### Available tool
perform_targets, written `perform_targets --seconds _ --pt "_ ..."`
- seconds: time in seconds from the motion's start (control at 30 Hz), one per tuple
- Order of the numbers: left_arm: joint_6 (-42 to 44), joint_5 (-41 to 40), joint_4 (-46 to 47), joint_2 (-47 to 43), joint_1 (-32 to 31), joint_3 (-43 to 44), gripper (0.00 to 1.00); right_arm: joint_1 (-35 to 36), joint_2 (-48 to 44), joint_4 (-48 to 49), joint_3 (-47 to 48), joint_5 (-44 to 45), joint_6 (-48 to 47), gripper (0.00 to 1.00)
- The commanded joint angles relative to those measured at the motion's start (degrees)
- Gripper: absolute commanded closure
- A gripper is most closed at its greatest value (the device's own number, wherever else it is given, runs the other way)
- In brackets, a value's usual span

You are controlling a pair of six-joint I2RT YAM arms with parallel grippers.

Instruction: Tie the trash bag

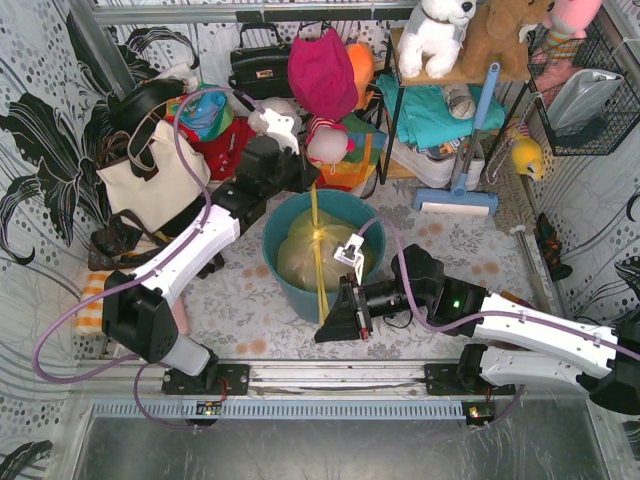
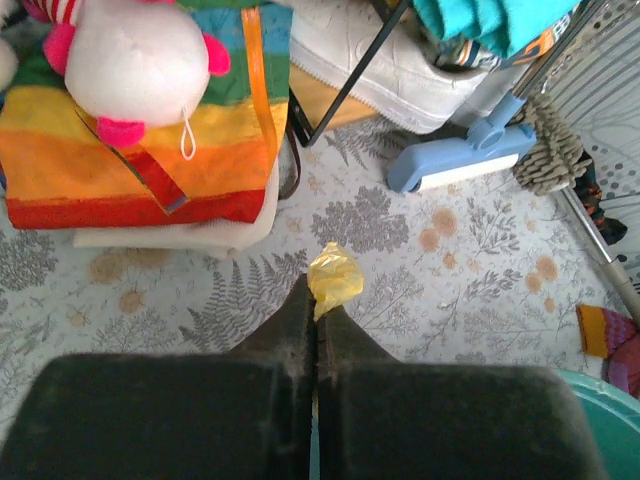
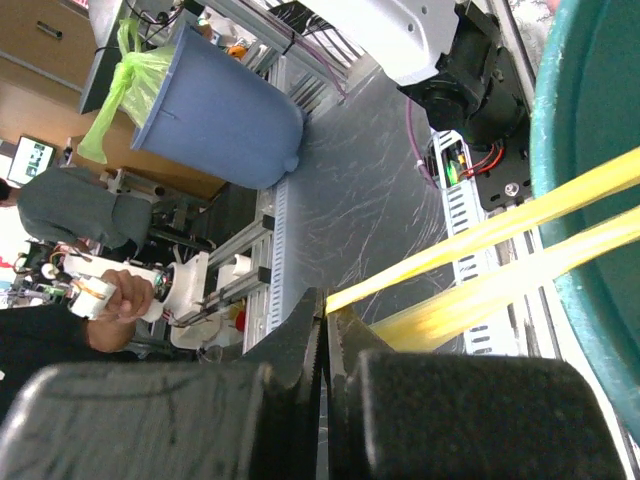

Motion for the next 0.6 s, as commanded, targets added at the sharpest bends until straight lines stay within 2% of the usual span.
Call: perform_targets --seconds 0.0,0.1,0.23,0.37,0.57 --pt "1.1 -7.0 8.2 1.1 2.2 -0.1 1.0 2.8 -2.0 3.1 -1.0 -7.6 2.9 1.0" --pt "0.3 -4.9 7.9 -1.1 2.2 0.7 1.0 2.8 -1.9 1.9 1.2 -5.3 1.7 1.0" --pt "-0.6 1.1 7.2 -3.7 2.2 4.3 1.0 2.8 -1.2 -1.6 8.8 2.5 -1.9 1.0" --pt "-3.2 10.7 8.1 -5.5 2.1 8.7 1.0 2.7 2.0 -4.1 19.0 16.4 -8.1 1.0" --pt "-12.8 23.2 18.3 -9.1 1.7 10.6 1.0 2.4 10.2 -2.0 34.3 34.1 -18.6 1.0"
